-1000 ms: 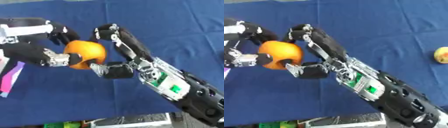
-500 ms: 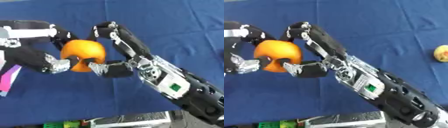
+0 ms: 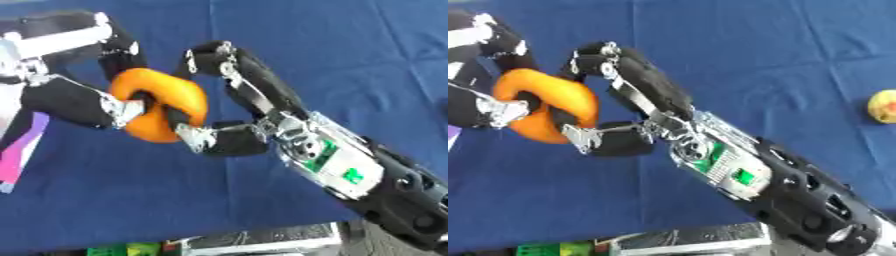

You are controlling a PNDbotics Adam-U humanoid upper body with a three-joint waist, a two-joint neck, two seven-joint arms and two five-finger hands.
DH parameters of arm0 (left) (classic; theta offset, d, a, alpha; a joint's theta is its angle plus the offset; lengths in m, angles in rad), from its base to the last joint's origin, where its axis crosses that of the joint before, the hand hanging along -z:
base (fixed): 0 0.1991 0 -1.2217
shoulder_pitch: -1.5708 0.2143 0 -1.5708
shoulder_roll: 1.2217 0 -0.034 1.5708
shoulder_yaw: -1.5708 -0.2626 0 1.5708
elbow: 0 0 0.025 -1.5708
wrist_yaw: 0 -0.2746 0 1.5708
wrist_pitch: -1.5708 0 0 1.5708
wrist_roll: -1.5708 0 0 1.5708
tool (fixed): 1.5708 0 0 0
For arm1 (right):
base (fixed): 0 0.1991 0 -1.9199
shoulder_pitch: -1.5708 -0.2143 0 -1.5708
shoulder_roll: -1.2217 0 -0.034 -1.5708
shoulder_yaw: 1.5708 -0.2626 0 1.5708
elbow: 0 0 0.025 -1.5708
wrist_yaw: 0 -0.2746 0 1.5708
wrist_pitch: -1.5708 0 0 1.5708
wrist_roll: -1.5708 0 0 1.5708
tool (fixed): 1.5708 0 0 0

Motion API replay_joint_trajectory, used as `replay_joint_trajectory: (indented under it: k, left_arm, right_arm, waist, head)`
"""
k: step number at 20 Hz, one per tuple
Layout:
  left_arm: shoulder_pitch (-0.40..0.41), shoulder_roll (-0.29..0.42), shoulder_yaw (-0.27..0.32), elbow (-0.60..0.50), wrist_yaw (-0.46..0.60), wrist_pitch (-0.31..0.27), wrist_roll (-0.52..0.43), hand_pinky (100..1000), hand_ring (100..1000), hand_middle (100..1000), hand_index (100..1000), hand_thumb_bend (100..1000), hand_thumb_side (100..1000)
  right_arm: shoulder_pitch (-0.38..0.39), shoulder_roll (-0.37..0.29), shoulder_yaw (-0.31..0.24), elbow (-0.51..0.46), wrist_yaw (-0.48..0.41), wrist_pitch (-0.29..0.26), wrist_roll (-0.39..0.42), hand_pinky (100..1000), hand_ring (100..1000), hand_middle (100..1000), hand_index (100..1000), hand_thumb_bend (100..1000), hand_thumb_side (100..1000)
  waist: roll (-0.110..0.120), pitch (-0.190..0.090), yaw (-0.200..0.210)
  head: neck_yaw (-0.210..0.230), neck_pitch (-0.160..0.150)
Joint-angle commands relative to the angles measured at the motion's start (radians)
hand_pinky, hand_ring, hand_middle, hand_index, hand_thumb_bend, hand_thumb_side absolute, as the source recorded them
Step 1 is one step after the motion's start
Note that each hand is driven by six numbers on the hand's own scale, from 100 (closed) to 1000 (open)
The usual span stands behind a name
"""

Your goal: Pick up the objects with one hand, pass them to the other hand, and then place them into the box on the other side of the table.

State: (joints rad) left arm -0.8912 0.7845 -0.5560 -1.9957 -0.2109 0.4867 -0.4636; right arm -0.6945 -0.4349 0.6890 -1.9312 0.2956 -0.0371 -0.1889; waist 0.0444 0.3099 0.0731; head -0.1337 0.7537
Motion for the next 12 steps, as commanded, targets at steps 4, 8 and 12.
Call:
replay_joint_trajectory:
  k: [4,8,12]
  left_arm:
    - [-0.015,0.010,-0.003,-0.004,-0.081,0.000,0.091,474,389,281,358,100,100]
    - [-0.006,0.013,-0.004,-0.004,-0.089,0.014,0.108,446,364,257,334,100,100]
    - [0.010,0.025,0.005,-0.004,-0.099,0.027,0.124,423,351,246,326,100,100]
  right_arm:
    - [-0.007,-0.010,-0.013,-0.048,0.000,0.046,0.026,806,689,586,755,100,394]
    - [-0.005,-0.011,-0.011,-0.043,0.027,0.095,0.057,852,789,740,904,100,708]
    - [-0.003,-0.013,-0.011,-0.046,0.043,0.146,0.098,889,872,853,991,100,729]
  waist:
    - [-0.001,-0.015,-0.001]
    - [-0.002,-0.015,-0.002]
    - [-0.002,-0.015,-0.005]
  head:
    - [0.007,-0.011]
    - [0.011,-0.017]
    - [0.014,-0.022]
